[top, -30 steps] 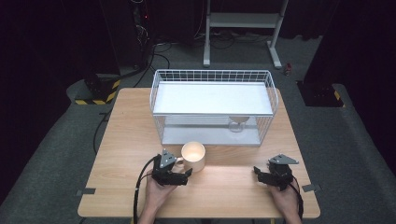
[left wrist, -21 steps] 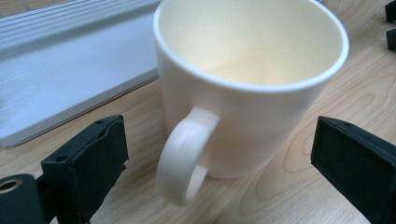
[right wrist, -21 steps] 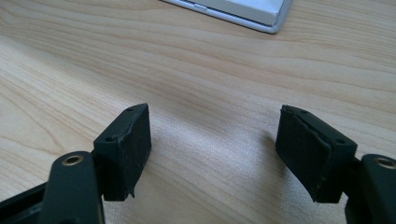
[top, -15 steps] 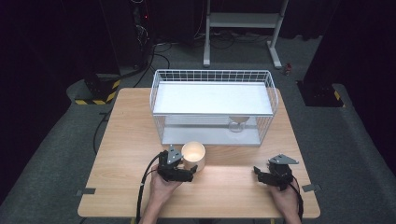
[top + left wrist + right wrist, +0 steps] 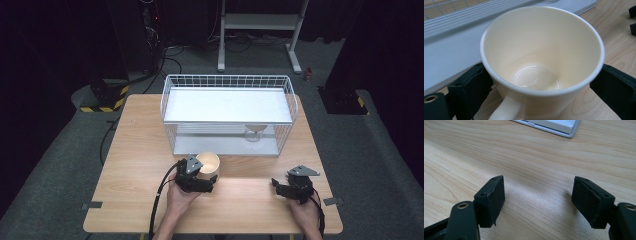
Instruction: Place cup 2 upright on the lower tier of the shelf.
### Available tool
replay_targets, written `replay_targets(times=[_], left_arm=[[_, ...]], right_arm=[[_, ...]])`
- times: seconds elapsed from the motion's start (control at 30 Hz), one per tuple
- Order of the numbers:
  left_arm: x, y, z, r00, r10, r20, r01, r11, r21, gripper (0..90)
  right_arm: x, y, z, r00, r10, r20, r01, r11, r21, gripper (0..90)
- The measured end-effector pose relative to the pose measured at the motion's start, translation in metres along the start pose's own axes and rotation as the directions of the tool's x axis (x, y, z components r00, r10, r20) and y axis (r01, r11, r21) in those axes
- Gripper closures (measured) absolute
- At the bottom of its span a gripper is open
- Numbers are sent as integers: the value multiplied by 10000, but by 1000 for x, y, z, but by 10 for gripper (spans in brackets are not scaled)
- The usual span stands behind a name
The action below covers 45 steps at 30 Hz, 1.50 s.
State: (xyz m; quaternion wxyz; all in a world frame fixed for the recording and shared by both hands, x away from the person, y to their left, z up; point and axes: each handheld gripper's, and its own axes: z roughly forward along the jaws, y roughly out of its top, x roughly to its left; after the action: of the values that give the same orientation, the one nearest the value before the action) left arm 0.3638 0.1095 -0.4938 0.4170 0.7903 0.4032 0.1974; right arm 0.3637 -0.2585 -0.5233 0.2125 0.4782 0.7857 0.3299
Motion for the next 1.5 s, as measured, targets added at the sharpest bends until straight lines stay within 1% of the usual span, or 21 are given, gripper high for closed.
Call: replay_targets(times=[0.1,0.17,0.23,0.37,0.4,0.53,0.6,0.83,0.93,0.97,1.1,1.17,1.23,1.37,1.5], left_arm=[[1,1,2,10000,-60,-24,60,10000,-6,69],[2,0,3,9998,-213,7,213,9998,16,84],[2,1,4,9998,-205,11,205,9998,-4,86],[2,1,7,9999,-112,-53,112,9999,-53,83],[1,0,8,9999,-127,-112,126,9999,-53,82],[-3,0,9,9991,50,-427,-50,10000,2,83],[-4,1,10,9988,128,-483,-127,9999,41,84],[-4,1,10,9986,94,-520,-92,10000,38,88],[-4,1,9,9986,152,-509,-151,9999,6,90],[-5,0,9,9987,85,-494,-86,10000,-8,91],[-6,0,8,9982,83,-602,-84,10000,-4,93],[-7,-2,7,9976,-54,-686,47,9999,-106,93],[-9,-4,7,9970,-107,-767,90,9997,-216,93],[-11,-5,5,9973,-136,-724,120,9997,-217,93],[-12,-5,5,9964,-208,-817,187,9995,-265,93]], right_arm=[[0,0,0,10000,-6,6,6,10000,-2,266],[0,0,0,10000,0,0,0,10000,0,266],[0,0,0,10000,0,5,0,10000,1,266],[0,0,0,10000,-1,6,1,10000,-1,266],[0,0,0,10000,-3,1,3,10000,0,266],[0,0,0,10000,2,6,-2,10000,1,266],[0,0,0,10000,-4,5,4,10000,-1,266],[0,0,0,10000,-3,5,3,10000,0,266],[0,0,0,10000,14,3,-14,10000,-9,266],[0,0,0,10000,15,1,-15,10000,-6,266],[0,0,0,10000,15,2,-15,10000,-8,266],[0,0,0,10000,17,2,-17,10000,-6,266],[0,0,0,10000,16,4,-16,10000,-6,266],[0,0,0,10000,13,2,-13,10000,-4,266],[0,0,0,10000,12,1,-12,10000,-6,266]])
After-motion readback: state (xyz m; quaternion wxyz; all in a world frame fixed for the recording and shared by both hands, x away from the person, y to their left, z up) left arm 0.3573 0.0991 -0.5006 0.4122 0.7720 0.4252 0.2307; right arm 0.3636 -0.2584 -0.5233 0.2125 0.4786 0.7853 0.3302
